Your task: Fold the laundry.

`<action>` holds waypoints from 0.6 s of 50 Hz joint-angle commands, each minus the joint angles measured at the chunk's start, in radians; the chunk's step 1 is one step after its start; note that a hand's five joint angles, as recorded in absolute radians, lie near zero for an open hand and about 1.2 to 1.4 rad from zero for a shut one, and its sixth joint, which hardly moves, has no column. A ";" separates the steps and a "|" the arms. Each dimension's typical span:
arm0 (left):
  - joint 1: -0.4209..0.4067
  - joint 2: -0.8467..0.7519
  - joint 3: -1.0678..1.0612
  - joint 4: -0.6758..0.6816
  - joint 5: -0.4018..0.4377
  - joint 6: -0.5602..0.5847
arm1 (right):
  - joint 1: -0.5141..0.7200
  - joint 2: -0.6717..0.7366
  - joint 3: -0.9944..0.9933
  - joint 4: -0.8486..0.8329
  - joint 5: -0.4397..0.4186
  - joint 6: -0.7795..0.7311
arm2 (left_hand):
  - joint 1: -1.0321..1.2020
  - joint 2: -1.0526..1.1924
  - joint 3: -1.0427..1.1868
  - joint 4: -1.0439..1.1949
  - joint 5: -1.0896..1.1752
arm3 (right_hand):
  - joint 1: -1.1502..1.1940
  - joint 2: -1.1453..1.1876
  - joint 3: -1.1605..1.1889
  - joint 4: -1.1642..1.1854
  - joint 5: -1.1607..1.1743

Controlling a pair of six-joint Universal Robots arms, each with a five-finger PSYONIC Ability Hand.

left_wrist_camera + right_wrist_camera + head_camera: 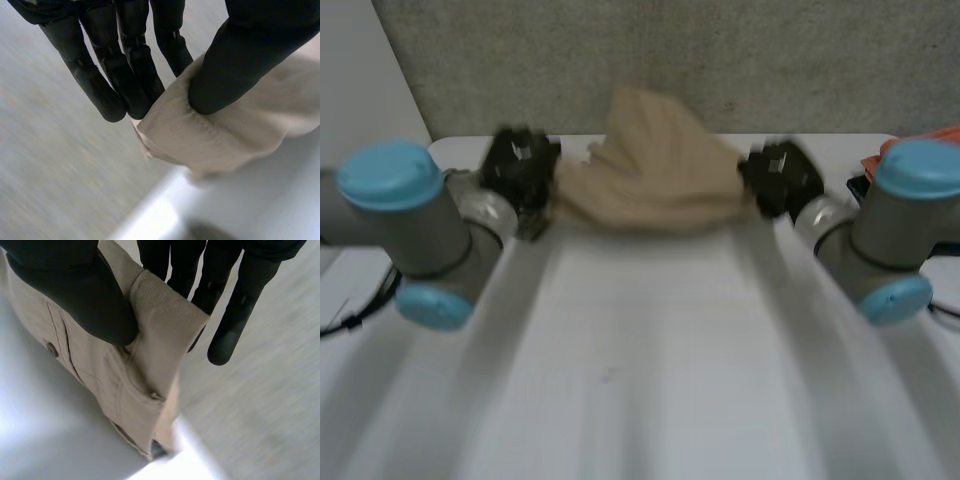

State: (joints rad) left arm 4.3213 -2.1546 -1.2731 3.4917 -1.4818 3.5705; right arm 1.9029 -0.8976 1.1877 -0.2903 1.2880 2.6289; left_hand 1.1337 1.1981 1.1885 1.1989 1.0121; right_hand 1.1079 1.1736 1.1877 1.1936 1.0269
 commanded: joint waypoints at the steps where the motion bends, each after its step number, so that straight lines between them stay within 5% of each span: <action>1: -0.005 -0.044 -0.143 -0.117 -0.026 0.045 | -0.011 0.126 0.059 0.219 0.056 -0.142 | 0.017 -0.047 -0.037 -0.048 -0.036 | 0.288 0.223 0.209 0.203 0.195; 4: -0.008 -0.008 -0.147 -0.187 -0.049 0.057 | -0.022 0.124 0.067 0.226 0.053 -0.138 | -0.209 -0.273 -0.264 -0.274 -0.262 | 0.288 0.223 0.209 0.203 0.195; 6: -0.012 0.038 -0.149 -0.249 -0.060 0.056 | -0.025 0.094 0.085 0.235 0.053 -0.127 | -0.549 -0.613 -0.604 -0.614 -0.602 | 0.288 0.223 0.209 0.203 0.195; 10: -0.025 0.093 -0.141 -0.330 -0.069 0.048 | -0.024 0.025 0.135 0.244 0.053 -0.109 | -0.817 -0.882 -0.872 -0.882 -0.870 | -0.272 -0.338 -0.352 -0.358 -0.365; 14: -0.025 0.114 -0.129 -0.388 -0.071 0.037 | -0.022 -0.032 0.177 0.246 0.059 -0.075 | -0.832 -0.897 -0.887 -0.897 -0.885 | -0.481 -0.547 -0.561 -0.567 -0.575; 30: -0.035 0.041 -0.094 -0.461 -0.094 -0.090 | -0.031 -0.181 0.313 0.244 -0.006 -0.177 | -0.618 -0.682 -0.673 -0.683 -0.671 | -0.449 -0.515 -0.529 -0.535 -0.542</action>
State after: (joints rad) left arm 4.2907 -2.0468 -1.3859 3.0357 -1.5735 3.5010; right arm 1.8773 -1.0591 1.4652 -0.0459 1.3278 2.5424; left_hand 0.4152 0.4121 0.4141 0.4163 0.2447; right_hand 0.5948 0.5901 0.5853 0.5848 0.3899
